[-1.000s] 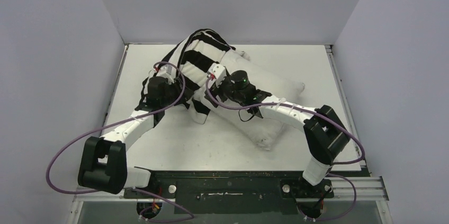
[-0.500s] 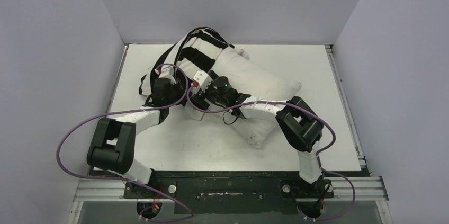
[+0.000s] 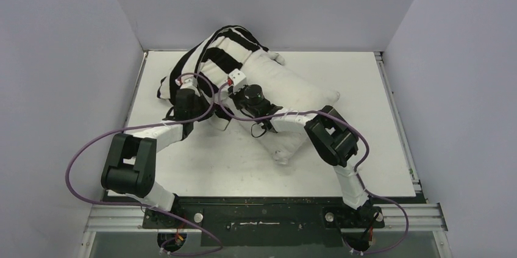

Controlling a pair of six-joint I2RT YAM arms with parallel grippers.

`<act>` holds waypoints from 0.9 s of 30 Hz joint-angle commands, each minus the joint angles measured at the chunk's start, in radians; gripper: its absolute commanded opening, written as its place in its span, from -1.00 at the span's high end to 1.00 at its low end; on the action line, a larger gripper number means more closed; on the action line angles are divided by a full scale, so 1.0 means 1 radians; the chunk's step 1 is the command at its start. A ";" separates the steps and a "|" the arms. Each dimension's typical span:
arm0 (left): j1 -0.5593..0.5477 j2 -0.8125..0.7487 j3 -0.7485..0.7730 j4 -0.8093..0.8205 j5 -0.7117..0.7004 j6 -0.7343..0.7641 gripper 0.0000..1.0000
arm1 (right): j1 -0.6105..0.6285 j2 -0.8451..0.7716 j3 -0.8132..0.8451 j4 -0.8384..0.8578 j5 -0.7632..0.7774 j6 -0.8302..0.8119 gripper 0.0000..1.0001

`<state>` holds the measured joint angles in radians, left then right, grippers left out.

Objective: Put the pillow into the pillowcase
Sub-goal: Stuff the pillow into the pillowcase.

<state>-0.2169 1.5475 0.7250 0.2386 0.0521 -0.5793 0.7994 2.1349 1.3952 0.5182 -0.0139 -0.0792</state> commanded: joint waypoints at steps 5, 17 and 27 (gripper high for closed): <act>0.044 0.051 0.081 0.109 -0.065 0.148 0.15 | -0.046 -0.054 -0.108 0.074 -0.056 0.148 1.00; 0.045 0.182 0.109 0.236 -0.072 0.151 0.22 | -0.052 -0.065 -0.083 0.085 -0.089 0.185 1.00; 0.044 0.066 0.056 0.212 -0.052 0.108 1.00 | -0.035 -0.227 -0.121 -0.051 -0.224 0.005 -0.28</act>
<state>-0.1749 1.7050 0.7891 0.3931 0.0006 -0.4438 0.7601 2.0312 1.2831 0.5686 -0.1574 0.0360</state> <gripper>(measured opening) 0.026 0.558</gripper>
